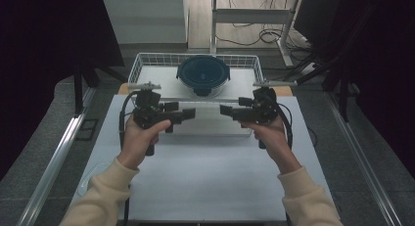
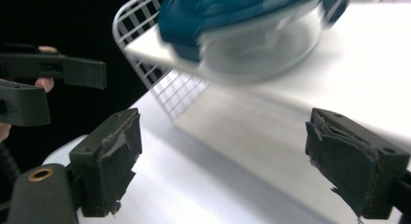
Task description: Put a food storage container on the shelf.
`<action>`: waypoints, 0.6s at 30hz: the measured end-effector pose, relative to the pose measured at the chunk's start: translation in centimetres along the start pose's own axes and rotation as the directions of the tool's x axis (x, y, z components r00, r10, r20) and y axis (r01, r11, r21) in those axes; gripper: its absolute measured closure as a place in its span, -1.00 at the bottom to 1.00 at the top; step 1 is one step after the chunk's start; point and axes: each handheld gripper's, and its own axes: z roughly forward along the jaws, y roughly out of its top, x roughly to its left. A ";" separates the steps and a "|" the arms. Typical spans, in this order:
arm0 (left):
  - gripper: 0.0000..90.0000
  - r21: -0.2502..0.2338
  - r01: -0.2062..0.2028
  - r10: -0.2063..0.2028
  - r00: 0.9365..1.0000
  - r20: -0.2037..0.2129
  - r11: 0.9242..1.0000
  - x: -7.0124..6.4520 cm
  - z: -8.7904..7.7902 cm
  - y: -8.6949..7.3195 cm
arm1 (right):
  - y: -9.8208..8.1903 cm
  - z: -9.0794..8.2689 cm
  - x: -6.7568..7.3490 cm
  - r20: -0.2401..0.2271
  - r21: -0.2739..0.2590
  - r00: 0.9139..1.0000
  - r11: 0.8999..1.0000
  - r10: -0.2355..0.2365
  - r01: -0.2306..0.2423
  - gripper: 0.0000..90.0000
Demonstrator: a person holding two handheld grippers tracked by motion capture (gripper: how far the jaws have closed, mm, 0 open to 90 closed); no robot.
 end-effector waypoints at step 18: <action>-0.43 0.100 -0.041 0.050 0.995 -0.083 0.994 0.8 -2.2 -12.0 | -9.4 -2.6 1.4 0.044 0.065 0.996 0.995 -0.078 0.075 -0.52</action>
